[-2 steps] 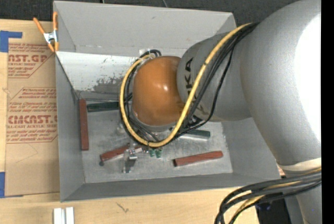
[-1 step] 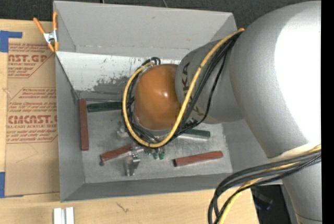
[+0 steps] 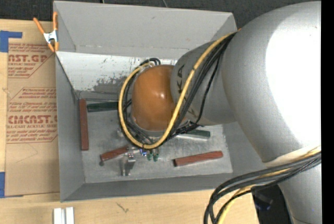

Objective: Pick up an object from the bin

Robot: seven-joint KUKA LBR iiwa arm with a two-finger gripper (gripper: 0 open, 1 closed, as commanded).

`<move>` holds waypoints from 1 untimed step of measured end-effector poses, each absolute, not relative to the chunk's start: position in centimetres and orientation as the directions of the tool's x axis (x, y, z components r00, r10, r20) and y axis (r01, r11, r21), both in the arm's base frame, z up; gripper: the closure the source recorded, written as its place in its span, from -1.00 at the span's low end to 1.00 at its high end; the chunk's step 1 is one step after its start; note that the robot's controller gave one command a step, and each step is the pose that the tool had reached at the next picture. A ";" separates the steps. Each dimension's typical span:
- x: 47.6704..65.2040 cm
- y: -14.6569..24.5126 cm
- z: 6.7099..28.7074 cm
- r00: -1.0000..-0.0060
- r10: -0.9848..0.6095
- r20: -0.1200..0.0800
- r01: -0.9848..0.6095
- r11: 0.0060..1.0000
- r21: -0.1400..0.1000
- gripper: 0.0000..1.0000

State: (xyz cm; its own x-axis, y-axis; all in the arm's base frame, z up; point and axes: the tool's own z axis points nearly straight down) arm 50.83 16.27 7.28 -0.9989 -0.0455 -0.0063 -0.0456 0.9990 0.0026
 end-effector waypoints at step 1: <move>51.1 15.9 7.4 -0.991 -0.130 -0.006 -0.130 0.991 0.002 -1.00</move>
Offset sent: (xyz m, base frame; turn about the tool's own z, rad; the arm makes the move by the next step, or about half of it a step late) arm 0.0000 0.0000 0.0000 0.0000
